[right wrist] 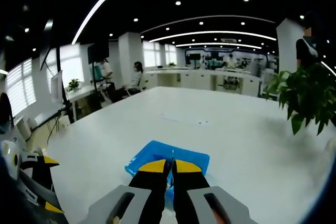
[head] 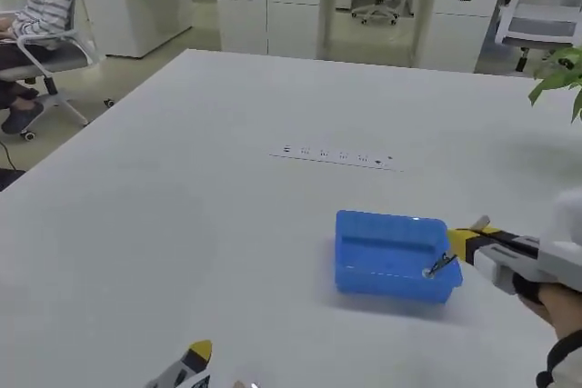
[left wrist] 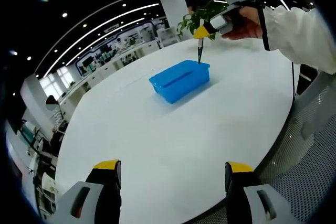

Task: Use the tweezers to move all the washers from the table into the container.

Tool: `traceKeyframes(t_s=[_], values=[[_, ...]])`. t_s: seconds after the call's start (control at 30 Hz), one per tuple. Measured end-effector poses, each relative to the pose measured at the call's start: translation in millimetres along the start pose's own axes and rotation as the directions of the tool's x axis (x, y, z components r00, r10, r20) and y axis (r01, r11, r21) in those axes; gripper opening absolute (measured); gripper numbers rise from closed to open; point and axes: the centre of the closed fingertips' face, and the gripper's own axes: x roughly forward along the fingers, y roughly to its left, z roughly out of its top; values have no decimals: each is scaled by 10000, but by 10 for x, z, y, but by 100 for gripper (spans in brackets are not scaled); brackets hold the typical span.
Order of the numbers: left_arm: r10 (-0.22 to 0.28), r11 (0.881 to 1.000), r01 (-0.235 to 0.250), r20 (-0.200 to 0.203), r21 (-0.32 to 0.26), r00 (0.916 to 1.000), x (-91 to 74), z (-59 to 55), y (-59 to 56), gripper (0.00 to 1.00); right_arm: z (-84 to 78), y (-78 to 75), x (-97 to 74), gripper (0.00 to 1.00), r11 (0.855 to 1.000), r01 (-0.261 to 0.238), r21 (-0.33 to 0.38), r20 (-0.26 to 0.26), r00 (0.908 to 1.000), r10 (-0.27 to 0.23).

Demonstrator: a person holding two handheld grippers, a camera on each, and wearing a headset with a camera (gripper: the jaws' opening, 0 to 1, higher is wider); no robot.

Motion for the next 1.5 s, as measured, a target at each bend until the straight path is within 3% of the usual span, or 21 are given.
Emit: traceKeyframes(t_s=[0.13,0.57,0.9,1.5], values=[[-17,10000,17,-66,1,10000,4,-11,-1,83,17,-36,128,0,9998,94,-170,-52,9999,-95],[93,9999,-96,-223,-118,9997,14,-39,22,83,-357,-54,528,0,9980,-61,-627,-1191,9929,-14],[90,9999,-95,-443,-124,9990,27,-76,14,83,-479,-105,670,0,9953,-216,-944,-1543,9880,68],[110,9998,-119,-610,-135,9981,53,-102,18,83,-516,-118,707,0,9956,-373,-858,-1658,9859,227]])
